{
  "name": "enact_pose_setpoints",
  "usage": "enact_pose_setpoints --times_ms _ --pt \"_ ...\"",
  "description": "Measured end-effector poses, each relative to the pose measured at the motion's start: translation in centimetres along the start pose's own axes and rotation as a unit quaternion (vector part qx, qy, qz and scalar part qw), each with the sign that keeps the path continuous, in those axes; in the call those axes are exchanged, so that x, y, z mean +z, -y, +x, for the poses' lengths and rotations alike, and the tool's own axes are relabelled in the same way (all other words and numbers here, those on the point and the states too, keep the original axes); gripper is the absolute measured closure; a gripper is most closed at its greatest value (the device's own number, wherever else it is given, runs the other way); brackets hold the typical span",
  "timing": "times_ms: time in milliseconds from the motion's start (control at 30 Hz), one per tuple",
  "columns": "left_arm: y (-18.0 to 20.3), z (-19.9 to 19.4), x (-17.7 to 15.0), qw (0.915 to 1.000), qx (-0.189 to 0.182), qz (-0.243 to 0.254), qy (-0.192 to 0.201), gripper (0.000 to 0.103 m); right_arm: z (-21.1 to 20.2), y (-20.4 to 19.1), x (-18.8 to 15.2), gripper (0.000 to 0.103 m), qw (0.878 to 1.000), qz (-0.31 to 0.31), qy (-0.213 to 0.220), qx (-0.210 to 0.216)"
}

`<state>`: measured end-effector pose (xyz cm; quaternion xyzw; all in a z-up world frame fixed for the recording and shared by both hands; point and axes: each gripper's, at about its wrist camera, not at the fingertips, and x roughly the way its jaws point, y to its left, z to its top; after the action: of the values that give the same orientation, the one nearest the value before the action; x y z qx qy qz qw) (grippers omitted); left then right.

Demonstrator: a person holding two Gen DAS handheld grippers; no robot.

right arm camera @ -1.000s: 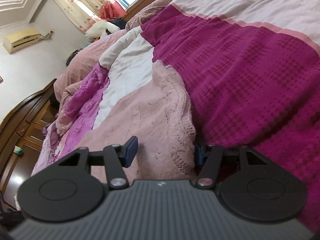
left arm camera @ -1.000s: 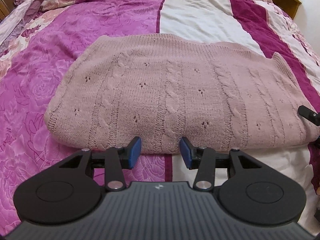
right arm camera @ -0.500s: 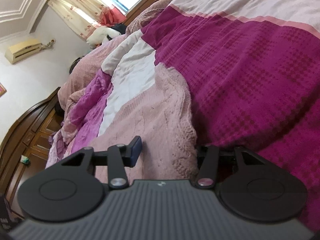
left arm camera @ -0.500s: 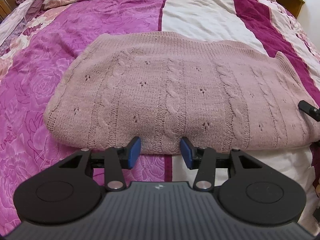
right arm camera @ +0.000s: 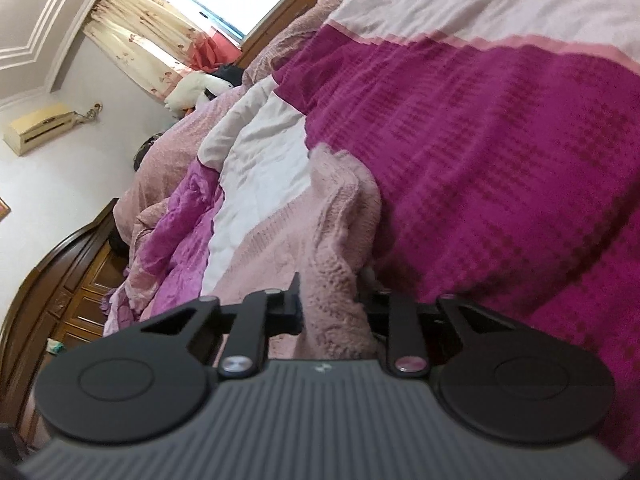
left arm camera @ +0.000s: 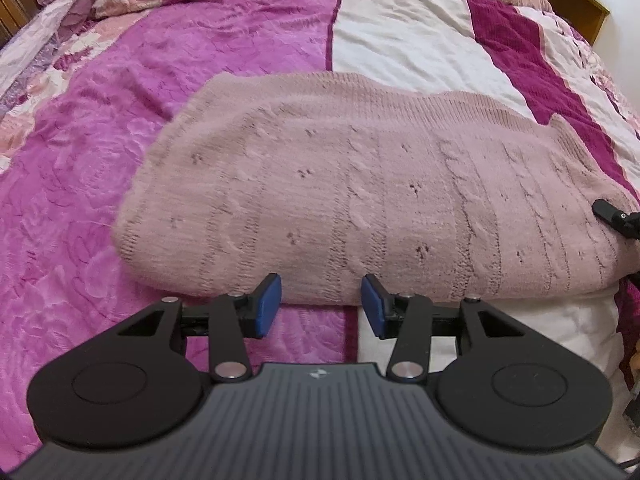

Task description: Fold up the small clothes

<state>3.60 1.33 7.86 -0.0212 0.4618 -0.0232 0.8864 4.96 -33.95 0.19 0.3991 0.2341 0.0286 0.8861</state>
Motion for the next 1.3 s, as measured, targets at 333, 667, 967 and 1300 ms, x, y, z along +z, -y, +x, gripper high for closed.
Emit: enact_pose_setpoints --times_ms 333,667,967,1300 --pt "-3.5 -3.3 0.4 0.999 0.01 -0.026 0.035 0.051 -0.3 -5.6 0.8 0.08 0.997 -0.068 0.018 0.031" --pt "-6.6 -4.9 0.5 0.9979 0.031 -0.026 0.05 0.051 0.6 -10.8 0.3 0.08 0.99 -0.123 0.013 0.06" --pt "-10.0 -5.4 0.5 0.9961 0.045 -0.05 0.057 0.05 1.4 -16.5 -1.1 0.081 0.982 -0.164 0.003 0.097" --pt "-13.1 -6.0 -0.1 0.9938 0.051 -0.075 0.066 0.051 3.0 -21.5 -4.0 0.081 0.972 -0.194 -0.025 0.133"
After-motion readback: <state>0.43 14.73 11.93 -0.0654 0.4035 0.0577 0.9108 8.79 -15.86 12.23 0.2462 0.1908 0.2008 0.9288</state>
